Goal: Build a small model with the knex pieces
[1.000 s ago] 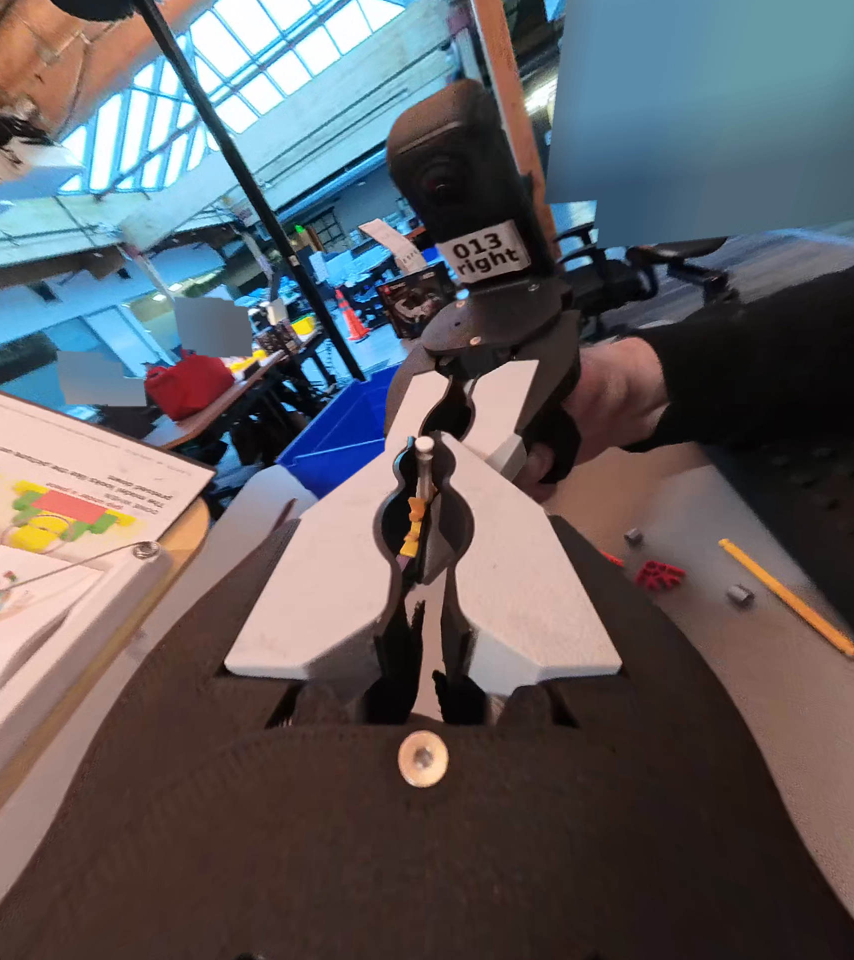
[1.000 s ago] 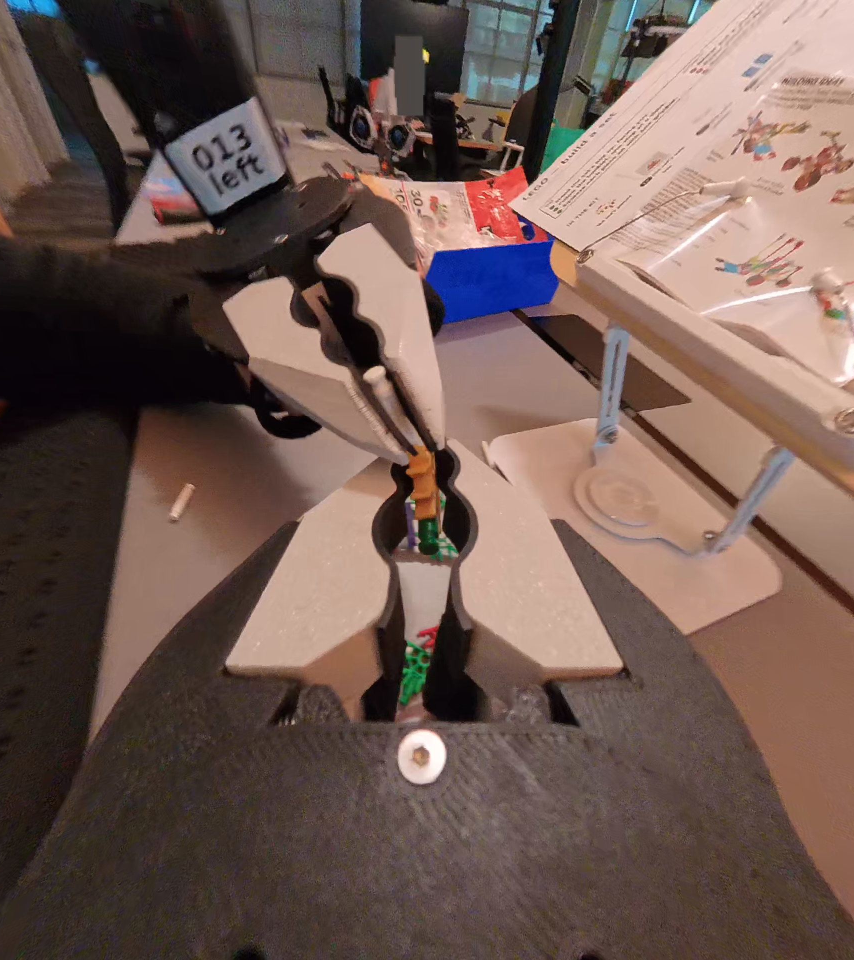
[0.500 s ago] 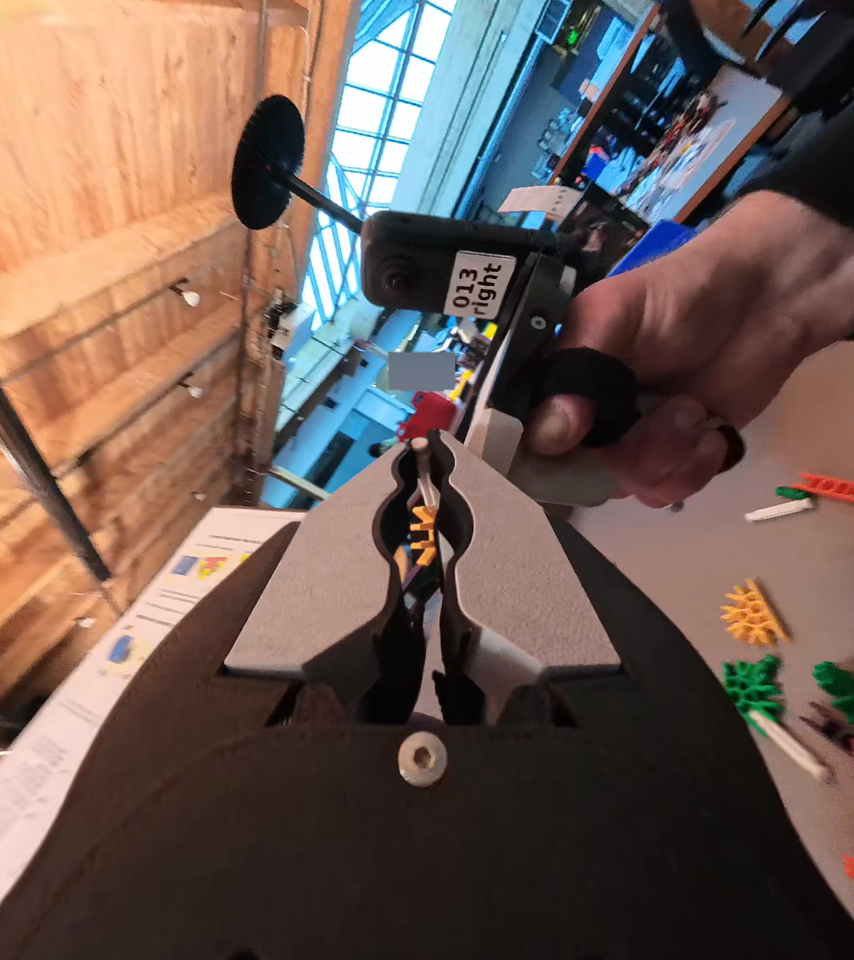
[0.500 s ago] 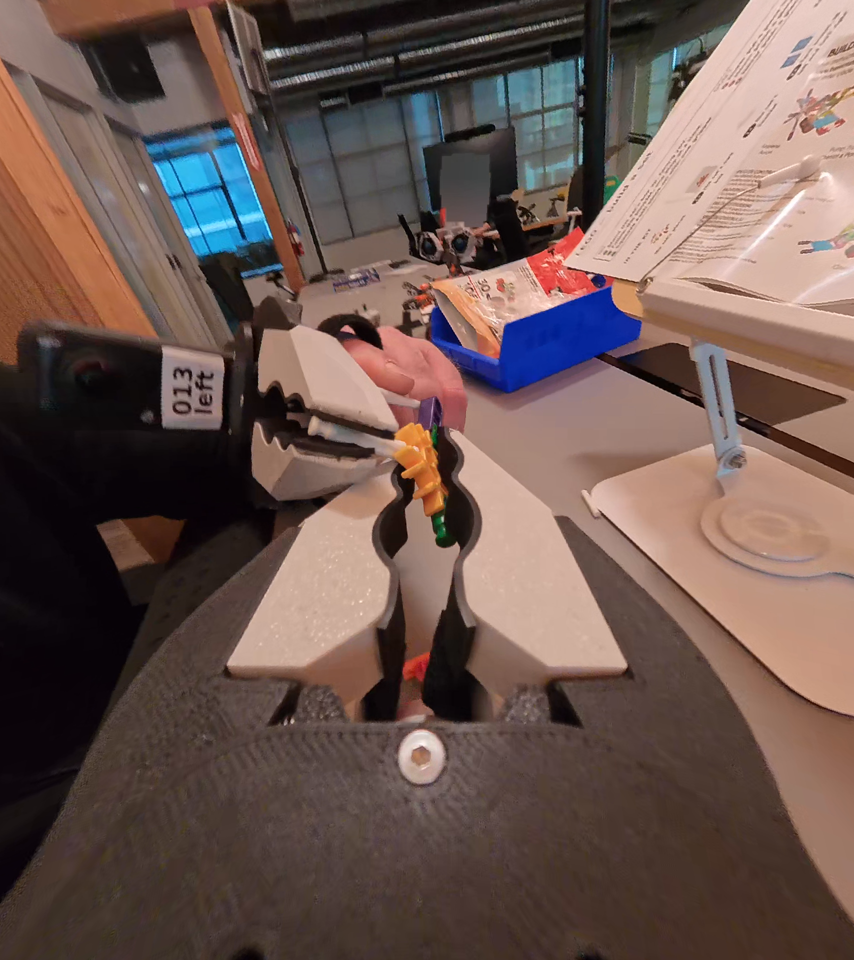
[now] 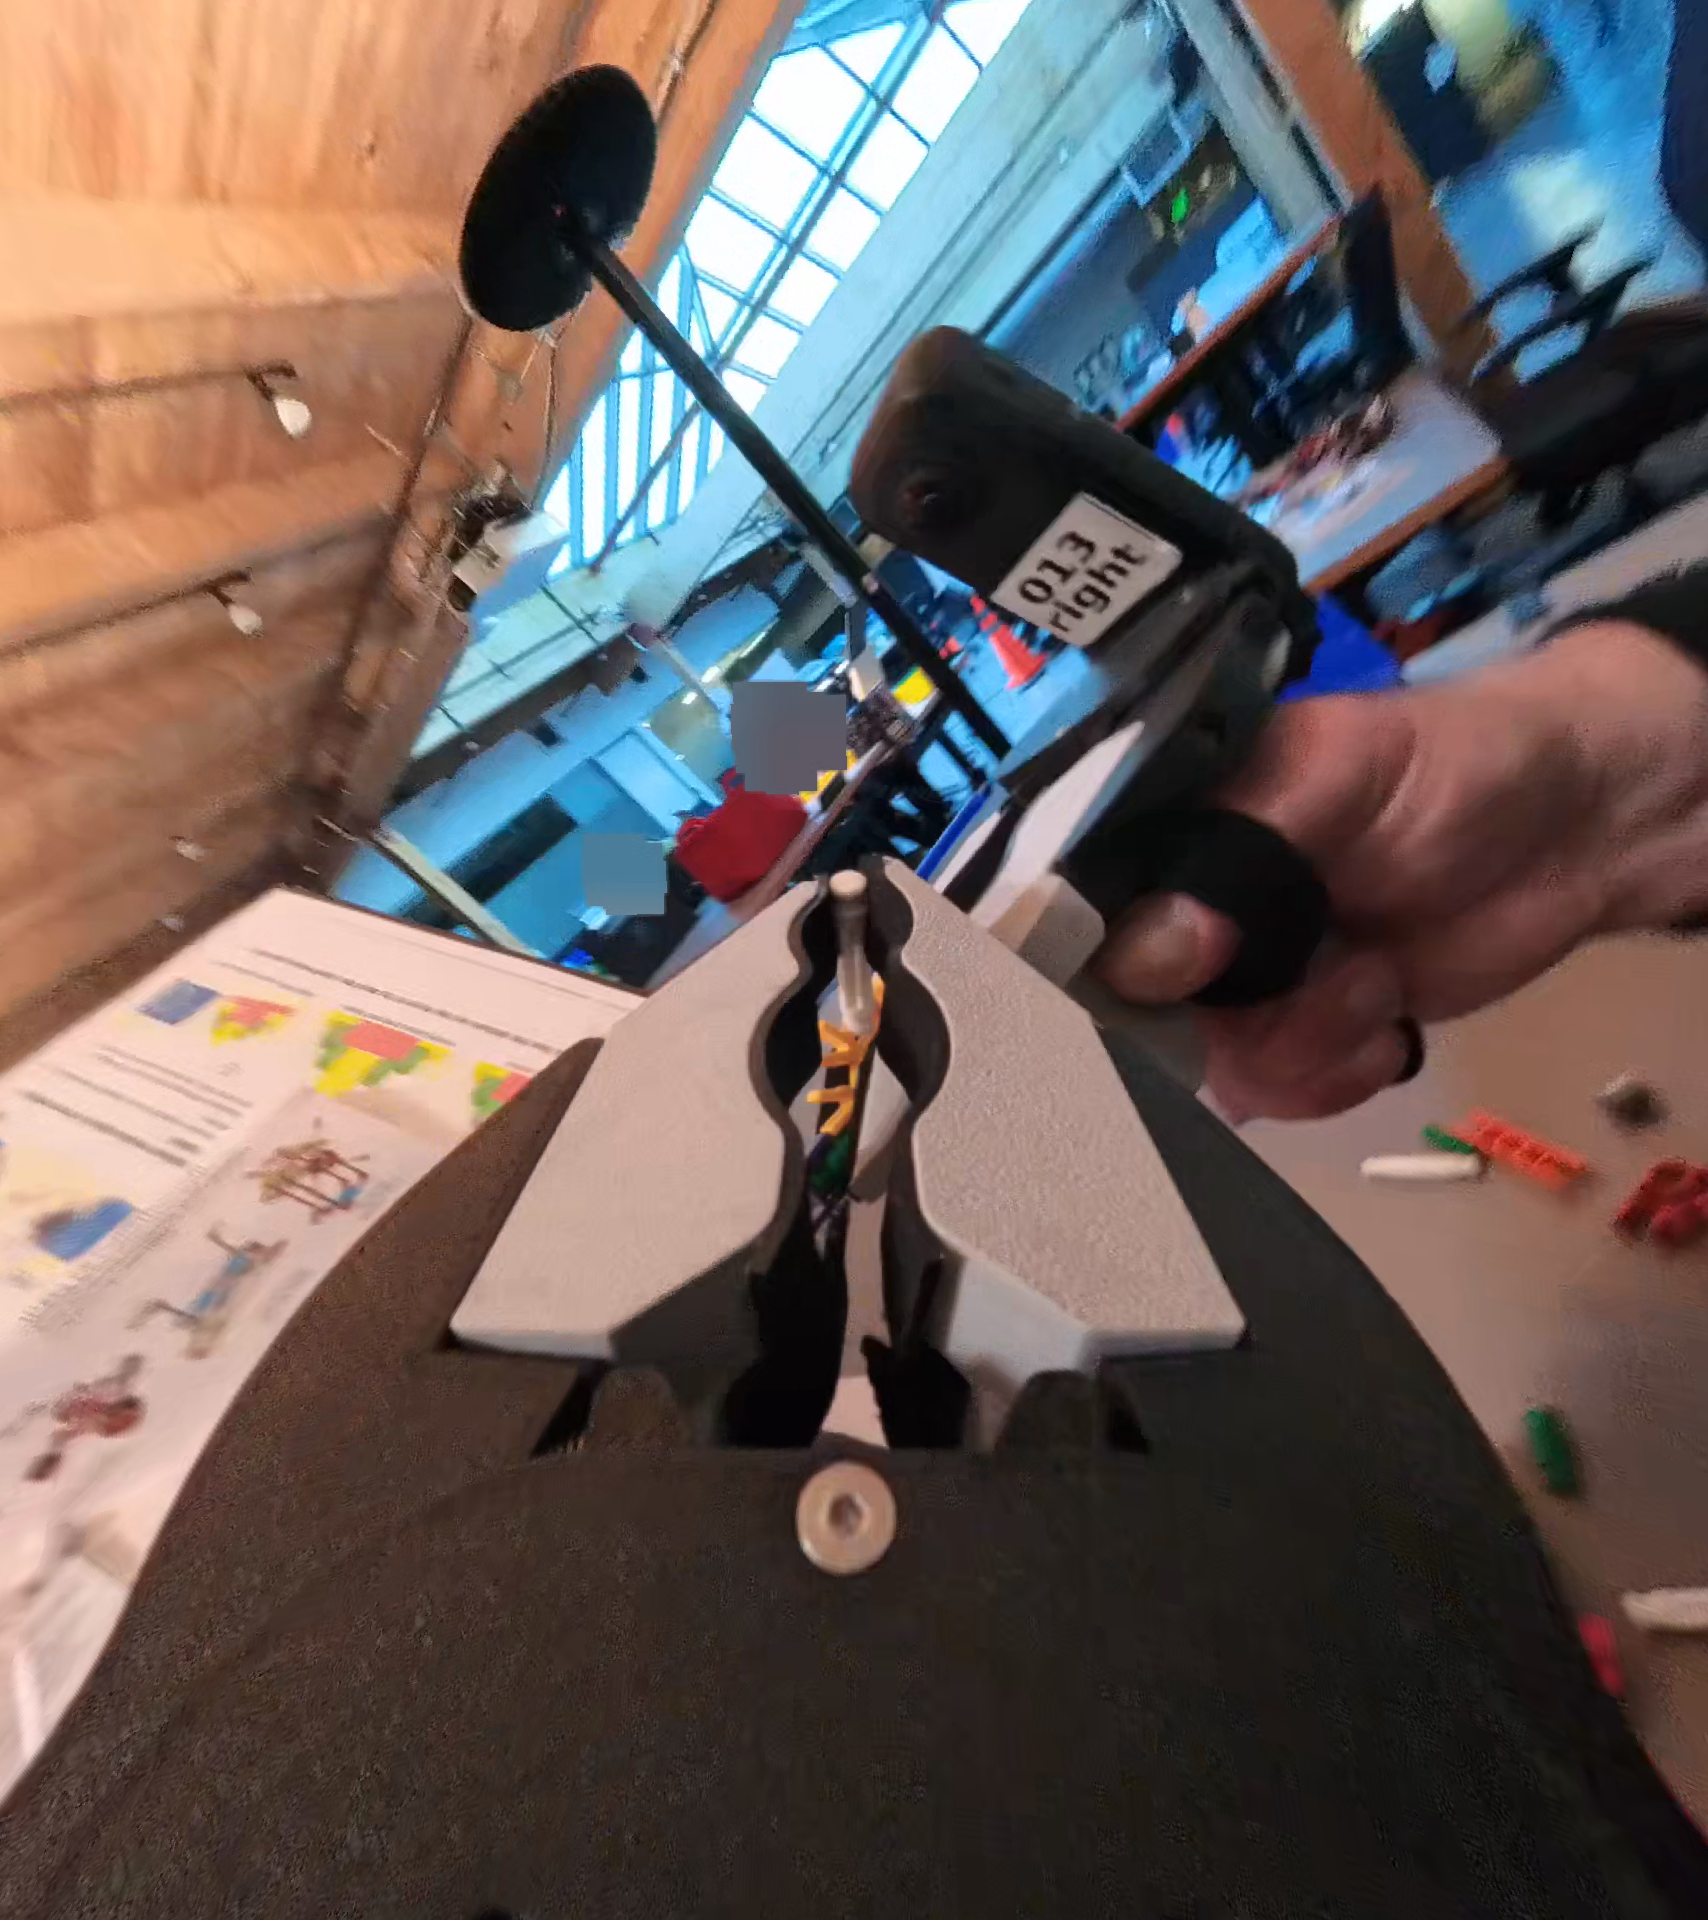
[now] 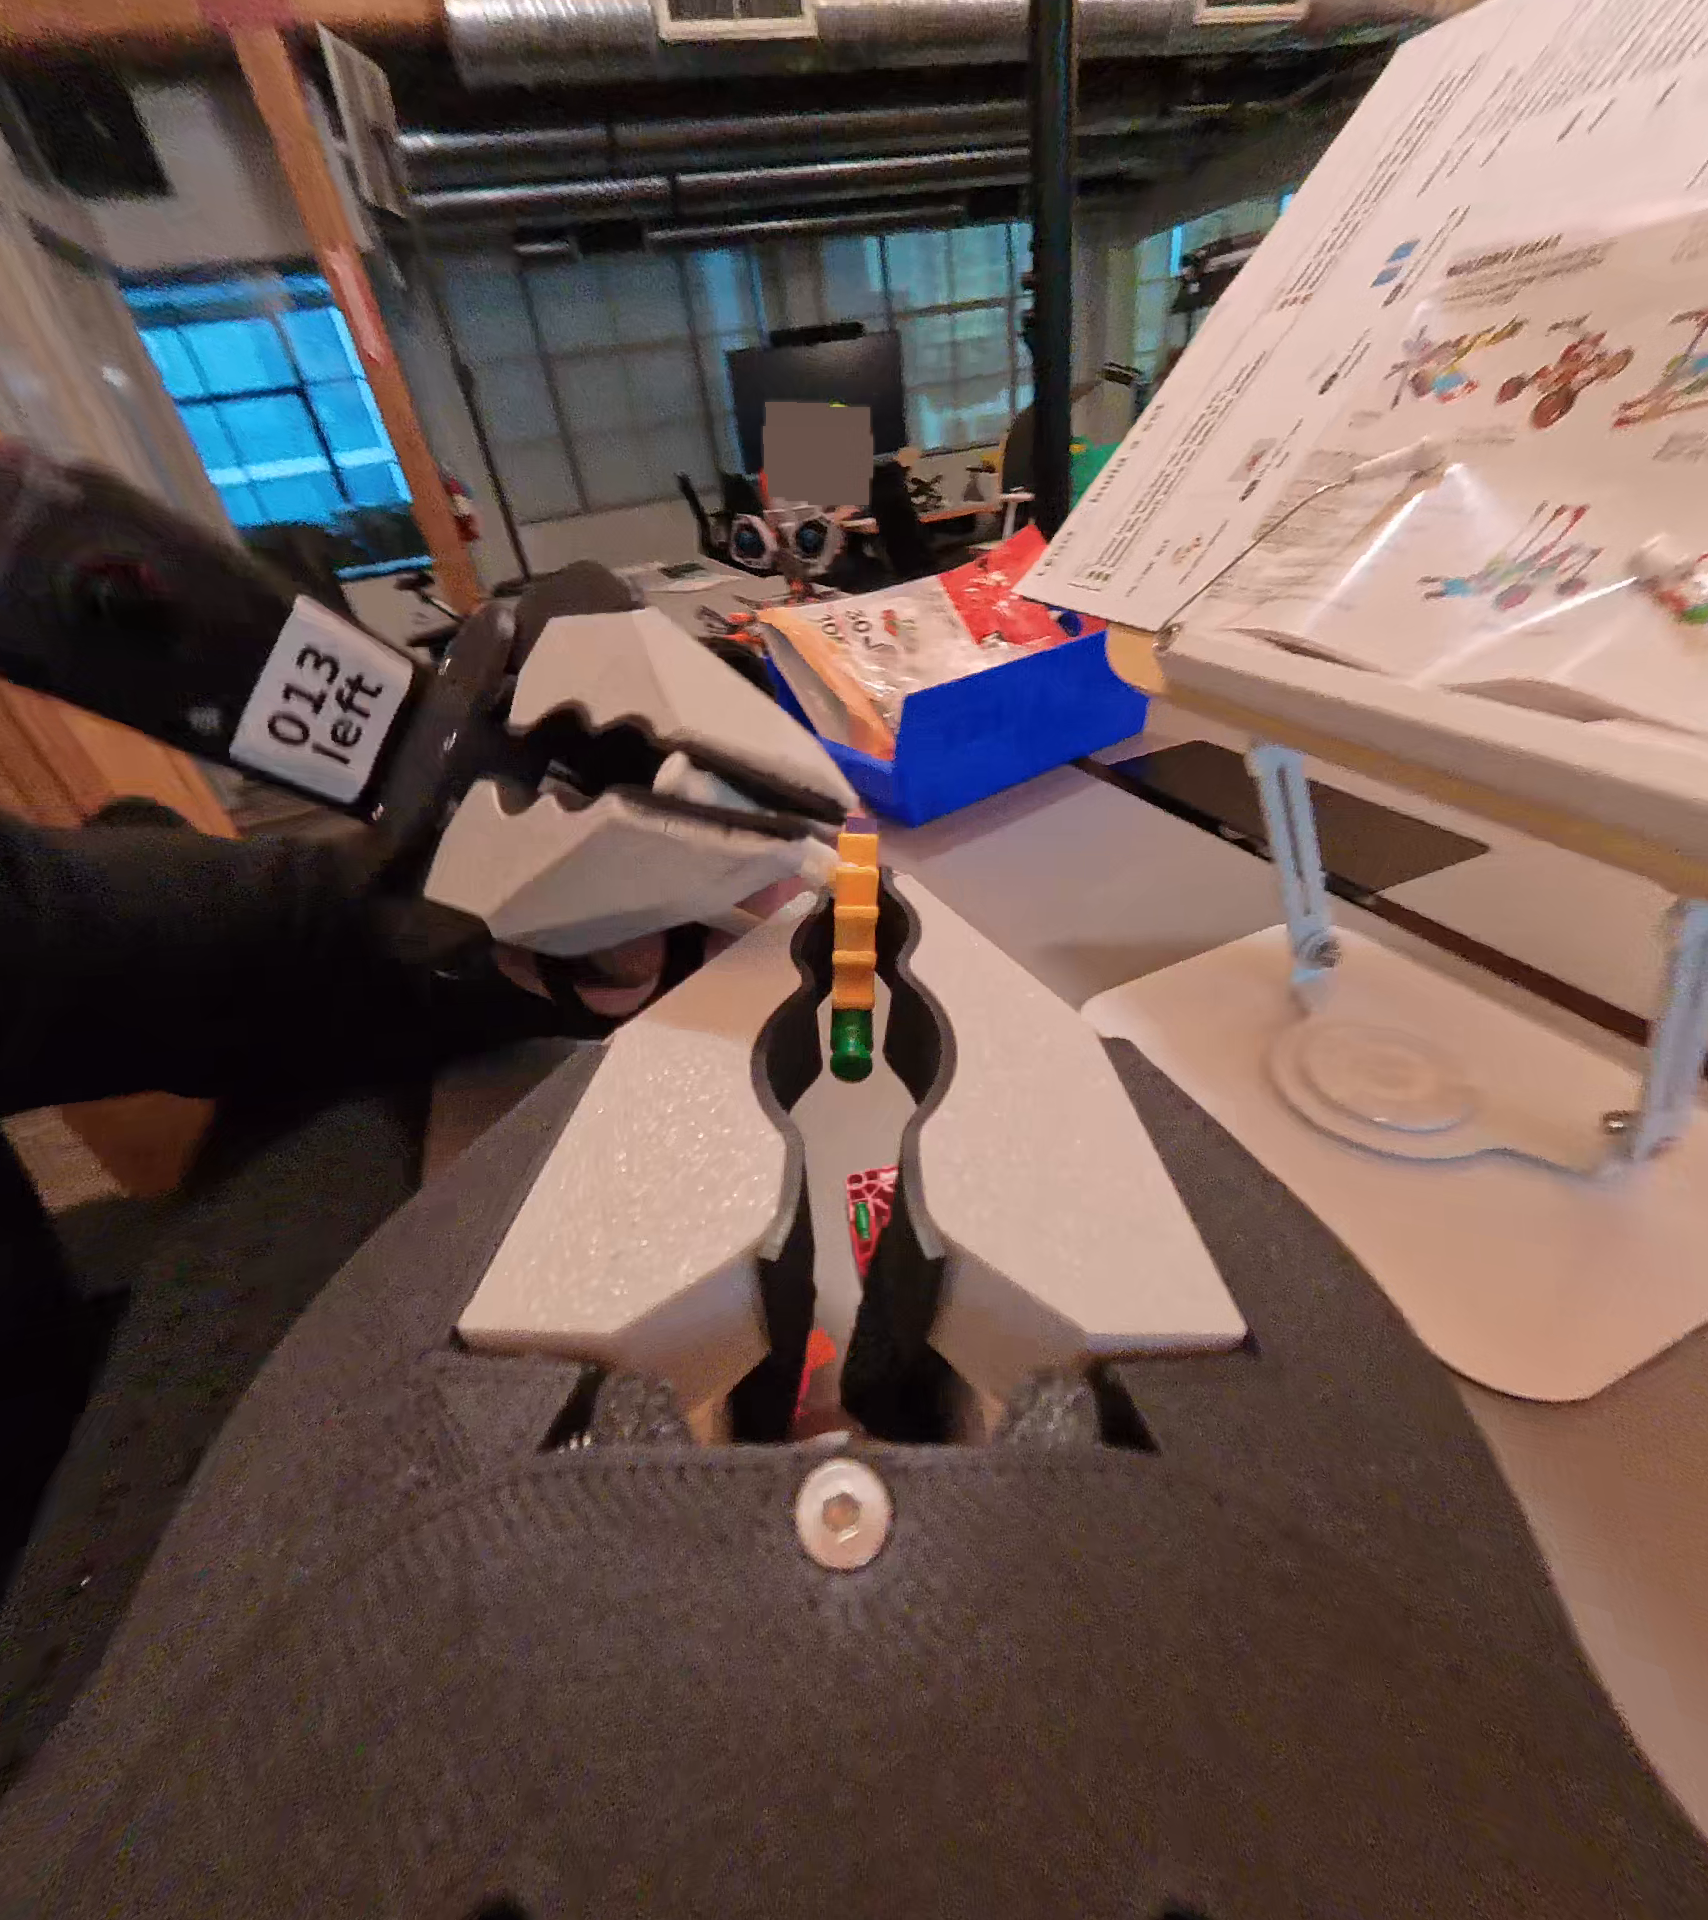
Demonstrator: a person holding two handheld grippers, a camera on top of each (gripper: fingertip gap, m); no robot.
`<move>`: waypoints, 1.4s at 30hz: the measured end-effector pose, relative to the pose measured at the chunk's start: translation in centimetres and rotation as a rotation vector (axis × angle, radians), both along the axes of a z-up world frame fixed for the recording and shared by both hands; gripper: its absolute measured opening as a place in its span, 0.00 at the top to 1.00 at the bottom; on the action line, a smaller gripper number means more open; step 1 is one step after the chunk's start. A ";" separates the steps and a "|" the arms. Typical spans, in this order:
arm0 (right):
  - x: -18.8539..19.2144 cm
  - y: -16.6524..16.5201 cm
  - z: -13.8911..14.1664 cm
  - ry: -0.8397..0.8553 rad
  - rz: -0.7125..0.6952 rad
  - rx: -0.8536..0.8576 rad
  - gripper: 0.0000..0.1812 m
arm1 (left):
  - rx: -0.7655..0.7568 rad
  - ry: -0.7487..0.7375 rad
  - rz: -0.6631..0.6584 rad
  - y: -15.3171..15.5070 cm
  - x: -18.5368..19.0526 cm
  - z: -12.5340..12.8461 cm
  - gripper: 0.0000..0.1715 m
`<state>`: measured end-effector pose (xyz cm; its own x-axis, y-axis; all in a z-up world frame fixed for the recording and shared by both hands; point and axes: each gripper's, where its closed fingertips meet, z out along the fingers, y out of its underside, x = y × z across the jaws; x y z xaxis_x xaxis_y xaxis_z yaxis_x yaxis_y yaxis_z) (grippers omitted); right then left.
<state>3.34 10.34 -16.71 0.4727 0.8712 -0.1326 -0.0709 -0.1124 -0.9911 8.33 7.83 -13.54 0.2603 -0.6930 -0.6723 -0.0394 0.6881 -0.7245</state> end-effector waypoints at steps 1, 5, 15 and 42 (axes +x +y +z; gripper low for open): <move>-0.1 0.0 0.2 0.017 0.003 -0.009 0.98 | 0.009 -0.023 -0.002 -0.1 -0.1 0.3 0.99; 0.1 0.3 -0.5 -0.054 -0.014 0.054 0.98 | -0.092 -0.001 -0.047 0.3 -0.1 0.0 0.99; 1.1 0.6 -0.2 -0.155 -0.085 0.147 0.98 | -0.521 -0.006 -0.233 2.9 -0.6 -0.3 0.99; 25.5 3.1 1.1 -0.561 -0.924 0.093 0.73 | -0.526 0.467 -0.083 5.4 1.4 -10.9 0.98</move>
